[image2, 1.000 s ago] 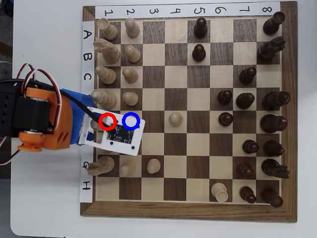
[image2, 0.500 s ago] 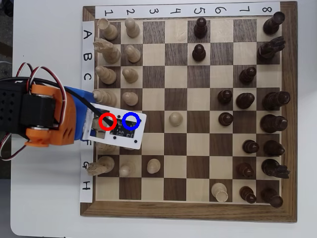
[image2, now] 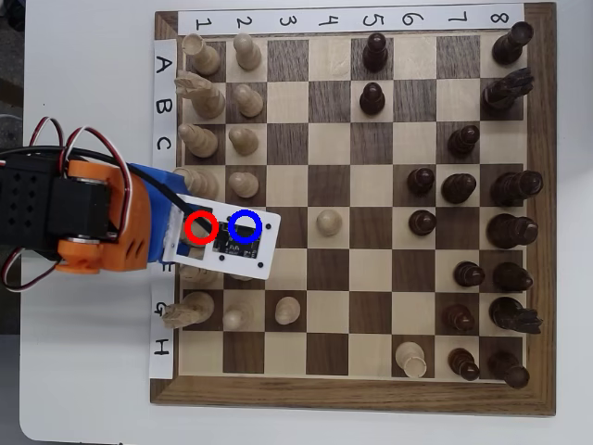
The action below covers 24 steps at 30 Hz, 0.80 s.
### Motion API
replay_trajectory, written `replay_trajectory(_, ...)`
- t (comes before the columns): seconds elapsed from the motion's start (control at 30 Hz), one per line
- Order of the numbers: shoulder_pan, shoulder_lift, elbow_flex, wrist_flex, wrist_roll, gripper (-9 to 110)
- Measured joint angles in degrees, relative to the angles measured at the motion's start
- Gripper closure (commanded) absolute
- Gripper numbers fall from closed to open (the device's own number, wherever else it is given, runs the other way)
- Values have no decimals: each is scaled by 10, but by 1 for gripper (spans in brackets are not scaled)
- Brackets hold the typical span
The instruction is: Move the piece to destination
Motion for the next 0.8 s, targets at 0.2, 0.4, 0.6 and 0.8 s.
replay_trajectory(0.2, 4, 0, 6, -11, 0, 87)
replay_trajectory(0.4, 8, 0, 7, -22, 0, 88)
replay_trajectory(0.6, 14, 0, 7, -22, 0, 90)
replay_trajectory(0.8, 24, 0, 7, -22, 0, 90)
